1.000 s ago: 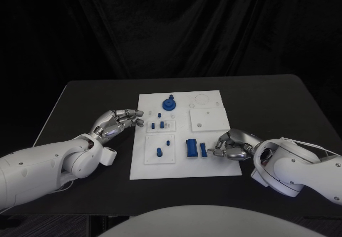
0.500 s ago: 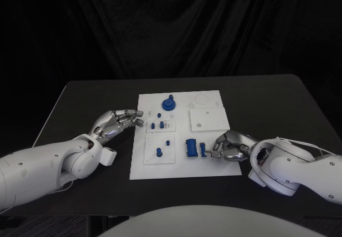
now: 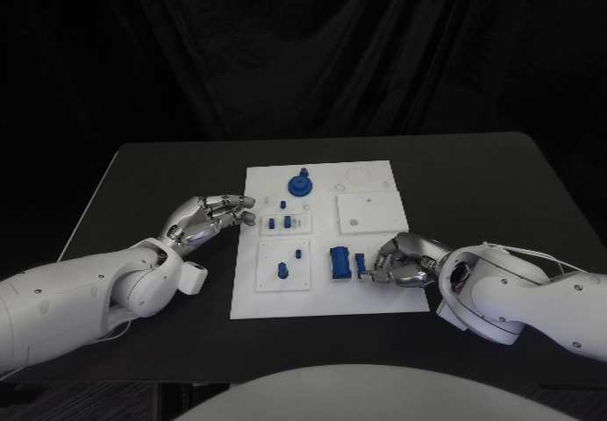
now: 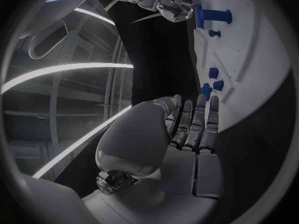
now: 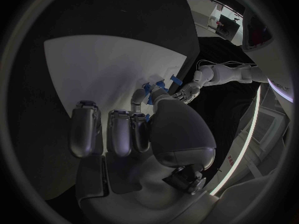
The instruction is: Assemble the parts on the task board
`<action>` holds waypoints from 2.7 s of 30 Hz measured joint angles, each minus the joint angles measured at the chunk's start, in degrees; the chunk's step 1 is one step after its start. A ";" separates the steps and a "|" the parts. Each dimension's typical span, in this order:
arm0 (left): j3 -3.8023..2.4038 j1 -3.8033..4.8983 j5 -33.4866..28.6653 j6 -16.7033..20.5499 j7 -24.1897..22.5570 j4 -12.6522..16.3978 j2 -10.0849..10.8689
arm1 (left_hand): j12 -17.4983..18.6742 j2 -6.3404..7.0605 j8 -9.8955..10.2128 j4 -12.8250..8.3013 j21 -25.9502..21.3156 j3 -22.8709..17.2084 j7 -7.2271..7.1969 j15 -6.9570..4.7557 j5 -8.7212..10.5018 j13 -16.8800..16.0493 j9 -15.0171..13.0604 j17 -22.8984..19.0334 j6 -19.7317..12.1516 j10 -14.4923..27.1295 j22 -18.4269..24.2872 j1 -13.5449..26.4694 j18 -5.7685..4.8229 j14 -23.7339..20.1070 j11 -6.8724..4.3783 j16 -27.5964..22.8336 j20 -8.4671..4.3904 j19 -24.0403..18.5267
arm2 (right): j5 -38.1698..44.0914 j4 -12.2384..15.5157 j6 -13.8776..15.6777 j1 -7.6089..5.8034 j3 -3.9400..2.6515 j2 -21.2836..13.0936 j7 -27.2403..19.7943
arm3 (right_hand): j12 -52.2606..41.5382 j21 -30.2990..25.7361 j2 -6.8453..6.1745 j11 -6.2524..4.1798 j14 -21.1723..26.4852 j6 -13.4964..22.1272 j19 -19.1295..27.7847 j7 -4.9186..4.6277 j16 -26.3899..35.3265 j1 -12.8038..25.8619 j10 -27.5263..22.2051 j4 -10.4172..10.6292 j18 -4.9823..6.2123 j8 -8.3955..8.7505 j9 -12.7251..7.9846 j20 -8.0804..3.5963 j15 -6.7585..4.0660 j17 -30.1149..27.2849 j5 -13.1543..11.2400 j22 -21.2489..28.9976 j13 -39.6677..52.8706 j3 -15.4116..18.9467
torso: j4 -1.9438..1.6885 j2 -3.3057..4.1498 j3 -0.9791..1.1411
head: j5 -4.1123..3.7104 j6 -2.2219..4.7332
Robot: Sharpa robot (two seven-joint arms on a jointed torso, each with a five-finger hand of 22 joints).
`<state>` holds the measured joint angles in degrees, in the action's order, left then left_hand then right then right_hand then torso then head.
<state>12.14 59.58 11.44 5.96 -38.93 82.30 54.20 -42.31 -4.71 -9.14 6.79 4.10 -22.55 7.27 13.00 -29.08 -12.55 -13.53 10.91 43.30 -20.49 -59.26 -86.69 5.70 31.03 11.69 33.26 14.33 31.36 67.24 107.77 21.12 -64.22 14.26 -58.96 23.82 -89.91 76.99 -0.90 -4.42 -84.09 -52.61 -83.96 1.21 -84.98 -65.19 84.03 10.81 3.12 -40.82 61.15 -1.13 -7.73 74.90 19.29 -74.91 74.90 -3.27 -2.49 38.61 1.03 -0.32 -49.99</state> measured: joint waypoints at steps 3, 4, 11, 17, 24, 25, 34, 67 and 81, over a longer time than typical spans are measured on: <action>0.00 -0.05 0.00 -0.01 0.00 -0.05 -0.06 | 0.00 0.00 0.00 0.00 0.00 0.00 0.00 0.00 0.00 0.00 0.00 0.00 0.00 0.00 0.00 0.00 0.00 0.00 0.00 0.00 0.00 0.00 | 0.00 -0.33 -0.10 0.01 0.00 0.30 0.09 | 0.00 0.00 0.09 -0.12 0.00 0.00 0.00 0.00 0.00 -0.80 -0.12 -0.40 0.00 0.00 0.00 0.00 0.00 0.00 0.46 0.00 0.00 -0.40 | -0.01 0.00 0.00 | 0.00 0.00; 0.00 -0.06 0.00 -0.01 0.00 -0.07 -0.06 | 0.00 0.00 0.00 0.00 0.00 0.00 0.00 0.00 0.00 0.00 0.00 0.00 0.00 0.00 0.00 0.00 0.00 0.00 0.00 0.00 0.00 0.00 | 0.01 -0.47 -0.13 0.03 0.00 0.39 0.12 | 0.00 0.00 0.31 -0.20 0.00 0.00 0.00 0.00 0.00 -1.02 -0.20 -0.50 0.00 0.00 0.05 0.00 0.00 0.00 0.68 0.00 0.00 -0.50 | -0.01 0.00 0.00 | -0.01 0.00; 0.00 -0.15 0.00 -0.01 0.00 -0.10 -0.06 | 0.00 0.00 0.00 0.00 0.00 0.00 0.00 0.00 0.00 0.00 0.00 0.00 0.00 0.00 -0.05 0.00 0.00 0.00 0.00 0.00 0.00 0.00 | 0.05 -1.22 -0.16 0.04 0.00 0.79 0.35 | 0.00 -0.02 1.14 -0.19 0.00 0.00 0.00 0.00 0.00 -1.84 -0.20 -1.10 0.01 0.00 0.05 0.00 0.00 0.00 -0.39 0.00 0.00 -1.10 | 0.01 0.01 0.00 | 0.12 0.00; -0.01 -0.22 0.00 -0.02 0.00 -0.11 -0.06 | 0.00 0.00 0.00 0.00 0.00 -0.33 0.00 0.00 0.00 -0.01 0.00 0.00 0.00 0.00 -0.04 0.00 0.00 0.00 0.00 0.00 0.00 0.00 | 0.06 -1.29 -0.37 0.04 -0.03 1.03 0.45 | 0.00 -0.23 0.52 -0.41 0.00 0.00 -0.14 0.00 0.00 -4.28 0.01 -2.70 0.00 0.00 0.16 -0.14 0.00 0.00 -2.66 0.00 0.04 -2.37 | 0.02 0.01 -0.01 | 0.13 0.00; -0.01 -0.29 0.00 -0.02 0.00 -0.12 -0.05 | 0.00 0.00 0.00 0.00 0.00 -0.33 0.00 0.00 0.00 -0.01 0.00 0.01 0.00 0.00 -0.04 0.00 0.00 0.00 0.00 0.00 0.00 0.00 | 0.07 -1.22 -0.89 0.04 -0.07 0.99 0.40 | 0.00 -0.23 0.11 -0.40 0.00 0.00 -0.20 0.00 0.00 -4.63 0.01 -3.29 0.00 0.00 0.25 -0.20 0.00 0.00 -6.10 0.00 0.04 -2.08 | 0.02 -0.01 0.00 | 0.03 0.00; -0.01 -0.30 0.00 -0.02 0.00 -0.12 -0.04 | 0.00 0.00 0.00 0.00 0.00 -0.33 0.00 0.00 0.00 -0.01 0.00 0.01 0.00 0.00 -0.04 0.00 0.00 0.00 0.00 0.00 0.00 0.00 | 0.07 -1.19 -0.94 0.04 -0.07 0.93 0.37 | 0.00 -0.23 -0.16 -0.40 0.00 0.00 -0.20 0.00 0.00 -4.48 0.01 -3.32 0.00 0.00 0.31 -0.20 0.00 0.00 -6.84 0.00 0.04 -2.05 | 0.02 -0.01 0.00 | 0.09 0.00; -0.01 -0.35 0.00 0.37 0.00 1.23 1.41 | 0.00 0.31 -0.27 -0.24 0.00 -0.56 0.00 -0.21 -0.22 0.12 0.00 -0.13 0.00 -0.01 -0.32 0.31 0.00 -0.21 0.85 0.22 -0.15 -0.16 | -0.11 0.39 -0.84 -0.49 0.05 -2.51 -2.02 | 0.00 -0.23 -1.00 -0.40 0.00 0.00 -0.20 0.00 0.00 -3.05 0.01 -2.36 0.00 0.00 0.63 -0.20 0.00 0.00 -9.49 0.01 0.04 -0.30 | 0.07 -0.01 0.01 | 0.67 0.00; -0.01 5.19 -1.52 2.96 0.00 5.40 -1.77 | 22.68 -2.88 6.25 10.05 -3.03 17.64 -1.21 -6.03 0.99 10.12 8.85 -10.54 -17.89 15.74 49.47 14.19 3.63 -30.40 -4.22 -31.98 -1.32 -30.62 | -45.71 -12.78 11.74 -2.51 -0.03 2.91 -59.11 | 64.93 -72.43 0.00 17.80 48.72 13.45 51.27 -11.96 64.00 -3.84 -52.98 5.54 2.18 22.56 -25.98 14.90 20.23 -59.87 10.95 33.38 -44.23 -3.44 | 1.61 -5.43 0.44 | 2.92 0.00; -1.08 4.83 -2.70 3.01 0.57 4.28 -3.46 | 38.64 -3.71 8.49 5.54 -3.69 26.59 -11.17 -11.25 12.23 12.27 13.16 -10.86 -36.66 20.66 58.17 33.31 2.21 -30.94 -12.48 -33.06 -5.88 -31.32 | -49.32 -15.71 10.14 0.04 -2.51 5.43 -61.02 | 78.26 -76.35 0.87 11.44 80.06 35.75 82.55 -1.72 78.58 16.10 -78.26 1.31 -1.52 34.26 -46.13 13.58 15.61 -72.65 -2.34 65.68 -61.45 3.57 | 1.96 -6.40 0.69 | 2.70 1.19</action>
<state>11.06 64.41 8.74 8.97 -38.35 86.58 50.74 -3.67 -8.42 -0.65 12.33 0.40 4.04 -3.90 1.76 -16.84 -0.28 -0.36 0.05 6.65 0.16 -1.10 -53.37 7.91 0.09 -0.79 0.20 8.45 0.04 17.92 92.06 31.26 -64.18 11.75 -53.53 -37.20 -11.65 0.64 -0.03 7.02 -4.03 -16.86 -1.41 -0.51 -6.40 -49.10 5.77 12.12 1.60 -6.56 15.02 12.45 7.88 2.26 16.95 -9.23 13.46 0.30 -0.53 32.21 1.72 2.38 -48.80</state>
